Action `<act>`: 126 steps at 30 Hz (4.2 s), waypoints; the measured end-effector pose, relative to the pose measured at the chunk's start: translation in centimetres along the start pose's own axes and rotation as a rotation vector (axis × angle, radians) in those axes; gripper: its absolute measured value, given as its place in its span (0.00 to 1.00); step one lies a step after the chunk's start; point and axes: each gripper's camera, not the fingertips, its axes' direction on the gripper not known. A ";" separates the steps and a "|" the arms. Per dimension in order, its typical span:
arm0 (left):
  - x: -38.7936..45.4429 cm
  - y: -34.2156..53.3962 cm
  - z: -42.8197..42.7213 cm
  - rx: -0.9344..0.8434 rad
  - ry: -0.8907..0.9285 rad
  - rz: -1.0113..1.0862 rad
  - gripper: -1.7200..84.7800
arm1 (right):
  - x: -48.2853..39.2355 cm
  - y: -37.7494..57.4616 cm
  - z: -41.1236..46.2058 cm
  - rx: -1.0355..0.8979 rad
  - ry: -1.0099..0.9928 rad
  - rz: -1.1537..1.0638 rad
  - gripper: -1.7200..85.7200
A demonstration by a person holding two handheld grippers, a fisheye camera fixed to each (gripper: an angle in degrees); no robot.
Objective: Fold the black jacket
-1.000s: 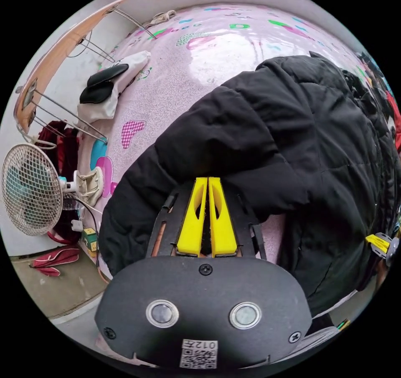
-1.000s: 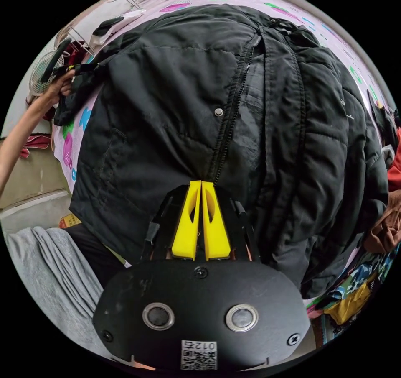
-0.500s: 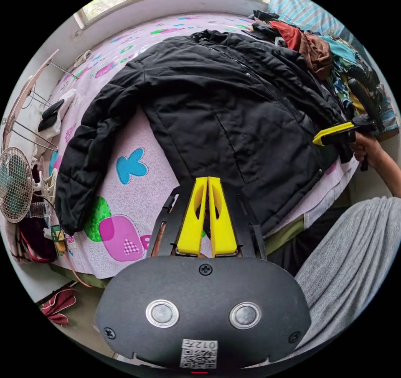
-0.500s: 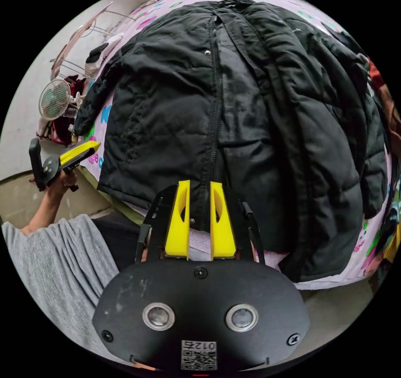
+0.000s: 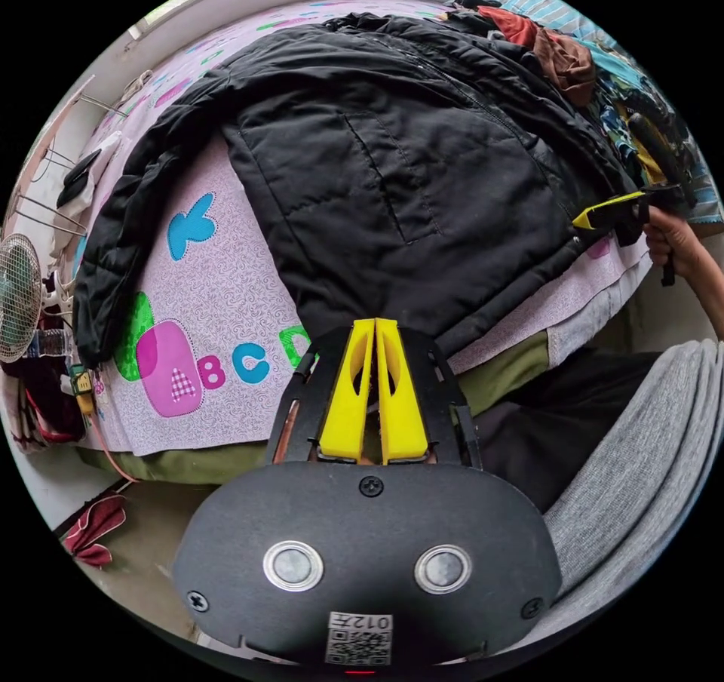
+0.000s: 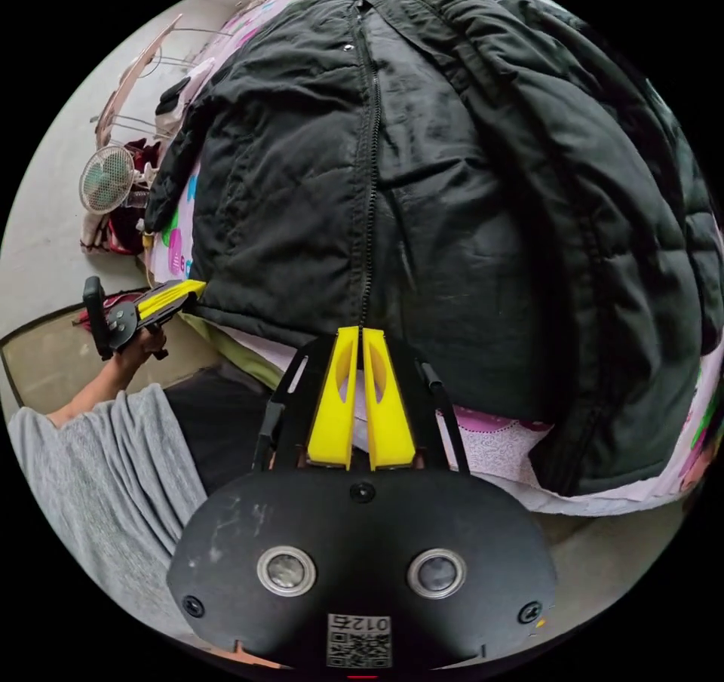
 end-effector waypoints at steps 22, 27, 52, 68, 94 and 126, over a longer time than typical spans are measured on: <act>-1.3 -8.8 -8.8 0.151 0.119 -0.138 0.02 | -7.3 -1.1 -5.4 0.362 0.448 -0.196 0.10; 1.9 -17.3 -9.3 0.141 0.144 0.032 0.02 | -7.4 -7.0 -2.0 0.294 0.528 -0.205 0.06; -8.3 -39.9 -5.8 0.098 0.411 -0.340 0.04 | -5.4 -25.6 0.8 0.168 0.302 -0.099 0.11; -8.2 -44.7 -3.8 0.047 0.363 -0.388 0.03 | -2.9 -31.0 -1.8 0.163 0.169 -0.054 0.01; -11.2 -43.5 -11.1 0.168 0.150 -0.127 0.02 | -18.1 -44.7 -8.8 0.025 -0.342 -0.473 0.01; -7.9 -12.5 -5.3 0.040 0.479 -0.123 0.05 | -4.8 -42.3 -37.0 0.398 -0.212 0.058 0.11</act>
